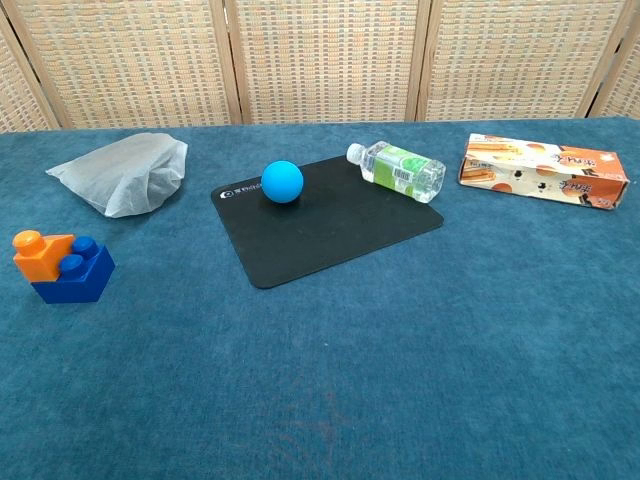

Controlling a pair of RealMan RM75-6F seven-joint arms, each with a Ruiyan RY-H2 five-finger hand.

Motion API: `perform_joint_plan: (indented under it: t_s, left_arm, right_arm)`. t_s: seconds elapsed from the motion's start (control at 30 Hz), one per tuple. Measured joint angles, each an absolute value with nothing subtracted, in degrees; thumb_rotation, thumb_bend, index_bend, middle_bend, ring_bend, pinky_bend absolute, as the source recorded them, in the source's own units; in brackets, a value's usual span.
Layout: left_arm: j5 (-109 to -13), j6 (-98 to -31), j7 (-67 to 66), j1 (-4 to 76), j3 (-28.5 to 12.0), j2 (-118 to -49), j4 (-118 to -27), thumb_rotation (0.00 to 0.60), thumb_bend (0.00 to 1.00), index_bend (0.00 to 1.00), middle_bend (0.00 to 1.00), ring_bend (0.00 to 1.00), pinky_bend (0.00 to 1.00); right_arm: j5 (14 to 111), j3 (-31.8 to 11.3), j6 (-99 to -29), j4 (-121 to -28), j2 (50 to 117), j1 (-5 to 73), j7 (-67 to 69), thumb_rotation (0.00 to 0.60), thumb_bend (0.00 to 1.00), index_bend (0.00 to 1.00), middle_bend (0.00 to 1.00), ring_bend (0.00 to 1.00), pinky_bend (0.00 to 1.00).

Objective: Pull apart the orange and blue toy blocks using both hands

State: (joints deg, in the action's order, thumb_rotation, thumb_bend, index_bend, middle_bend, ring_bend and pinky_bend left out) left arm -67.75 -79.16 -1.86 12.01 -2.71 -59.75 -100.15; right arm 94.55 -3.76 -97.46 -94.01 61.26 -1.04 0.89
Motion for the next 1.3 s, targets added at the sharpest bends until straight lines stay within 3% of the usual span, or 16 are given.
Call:
perform_joint_plan:
  t_s: [0.3,0.57,0.77,1.3]
  left_arm:
    - [-67.9,-76.69,-3.6,12.36,-3.67,-60.11,-99.87,0.6,0.0,0.0,0.0,0.0,0.0]
    - [-65.04,-60.45,-2.3,20.74,-6.24,-63.94,-91.97,0.6,0.0,0.01,0.01,0.0,0.0]
    - [-62.26,-49.26,-1.51,28.02,-7.78,-69.06,-84.13,0.6,0.02,0.09,0.12,0.0,0.0]
    - [-60.62,-44.08,-0.99,31.66,-7.76,-70.98,-83.35,0.6,0.09,0.17,0.18,0.0,0.0]
  right_arm:
    - [94.9,-3.63,-97.41,-94.23,61.28,-1.05,0.63,0.6,0.0,0.0,0.0,0.0,0.0]
    - [94.4,-3.8,-96.83,-94.43,61.3,-0.82,0.43,0.6,0.0,0.0,0.0,0.0,0.0]
    - [93.37,-3.98,-95.75,-94.26,61.44,-0.5,0.11,0.6,0.0,0.0,0.0,0.0,0.0]
    - [92.71,-4.22,-95.58,-94.09,61.23,-0.47,0.9,0.6,0.0,0.0,0.0,0.0,0.0]
